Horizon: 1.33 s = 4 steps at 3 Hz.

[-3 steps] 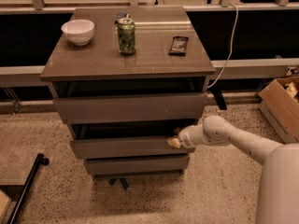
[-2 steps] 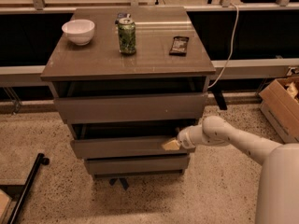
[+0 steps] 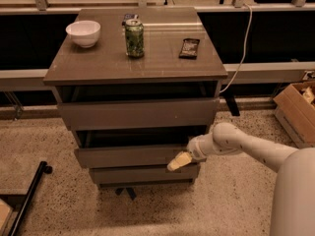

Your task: Open middle drawer

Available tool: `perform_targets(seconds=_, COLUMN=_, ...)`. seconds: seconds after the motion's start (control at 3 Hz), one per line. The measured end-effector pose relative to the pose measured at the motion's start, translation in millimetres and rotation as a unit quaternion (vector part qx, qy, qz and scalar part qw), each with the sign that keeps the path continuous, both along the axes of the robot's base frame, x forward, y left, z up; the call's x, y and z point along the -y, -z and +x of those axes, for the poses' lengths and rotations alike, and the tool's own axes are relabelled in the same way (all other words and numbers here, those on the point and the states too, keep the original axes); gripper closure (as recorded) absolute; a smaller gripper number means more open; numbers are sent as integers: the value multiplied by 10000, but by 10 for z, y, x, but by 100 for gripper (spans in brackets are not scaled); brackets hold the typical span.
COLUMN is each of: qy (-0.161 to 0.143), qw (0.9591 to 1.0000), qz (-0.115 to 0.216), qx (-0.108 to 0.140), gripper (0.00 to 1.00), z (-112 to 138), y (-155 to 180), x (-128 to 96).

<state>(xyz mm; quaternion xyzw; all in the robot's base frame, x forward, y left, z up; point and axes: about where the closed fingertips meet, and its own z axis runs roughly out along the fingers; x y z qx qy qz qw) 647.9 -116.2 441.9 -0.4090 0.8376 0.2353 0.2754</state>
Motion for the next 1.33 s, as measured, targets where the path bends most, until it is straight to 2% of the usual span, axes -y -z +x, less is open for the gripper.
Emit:
perform_targets(seconds=0.33, qy=-1, qw=10000, qz=-27, qx=-59, gripper=0, z=-42, y=9, x=6)
perform_targets(seconds=0.67, qy=-141, qw=9989, qz=-87, qx=-437, gripper=19, z=-234, y=95, x=39)
perform_targets(seconds=1.0, qy=-141, qw=9989, qz=-87, qx=-437, gripper=42, z=-234, y=44, x=39)
perform_targets(seconds=1.33, qy=-140, qw=9989, qz=-87, qx=-437, gripper=48, z=-235, y=-18, x=39)
